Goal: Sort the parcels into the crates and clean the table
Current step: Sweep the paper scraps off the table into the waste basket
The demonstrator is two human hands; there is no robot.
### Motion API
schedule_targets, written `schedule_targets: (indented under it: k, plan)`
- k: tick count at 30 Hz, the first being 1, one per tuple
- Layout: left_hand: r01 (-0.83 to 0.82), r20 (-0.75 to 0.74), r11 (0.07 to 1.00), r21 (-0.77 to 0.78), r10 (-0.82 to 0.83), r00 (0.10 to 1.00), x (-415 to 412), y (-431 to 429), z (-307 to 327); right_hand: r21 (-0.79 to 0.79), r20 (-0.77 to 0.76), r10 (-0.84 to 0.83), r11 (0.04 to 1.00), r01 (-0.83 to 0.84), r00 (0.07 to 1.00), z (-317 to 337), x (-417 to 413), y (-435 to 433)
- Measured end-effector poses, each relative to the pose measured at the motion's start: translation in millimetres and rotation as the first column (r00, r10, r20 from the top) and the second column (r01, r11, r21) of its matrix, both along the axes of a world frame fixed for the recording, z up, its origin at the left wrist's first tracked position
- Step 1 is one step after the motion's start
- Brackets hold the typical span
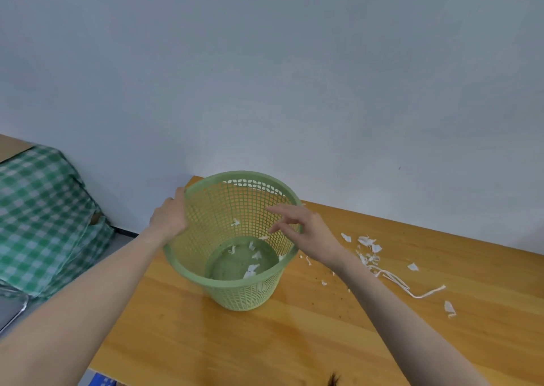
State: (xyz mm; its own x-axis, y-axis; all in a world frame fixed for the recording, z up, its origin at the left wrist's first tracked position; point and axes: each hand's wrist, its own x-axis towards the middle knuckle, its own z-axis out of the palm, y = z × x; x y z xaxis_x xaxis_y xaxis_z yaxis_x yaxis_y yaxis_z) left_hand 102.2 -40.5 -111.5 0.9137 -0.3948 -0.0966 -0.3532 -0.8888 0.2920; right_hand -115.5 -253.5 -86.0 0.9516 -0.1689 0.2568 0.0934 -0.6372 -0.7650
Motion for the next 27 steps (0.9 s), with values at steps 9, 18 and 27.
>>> schedule_targets:
  k: [9,18,27]
  plan:
    - [0.001,-0.037,0.984,-0.180,-0.008,0.999,16.4,-3.6,5.5,-0.095,0.029,-0.219,0.971,0.221,0.975,-30.1,25.4,-13.5]
    - [-0.188,0.006,0.958,-0.218,0.194,0.981,61.4,-22.0,-0.7,-0.031,-0.418,-0.365,0.921,0.388,0.832,-98.8,36.6,-70.7]
    - [-0.101,0.058,0.974,-0.202,0.115,0.992,94.3,-30.6,-6.5,-0.323,-0.797,-0.275,0.946,0.005,0.537,-175.5,54.5,-85.8]
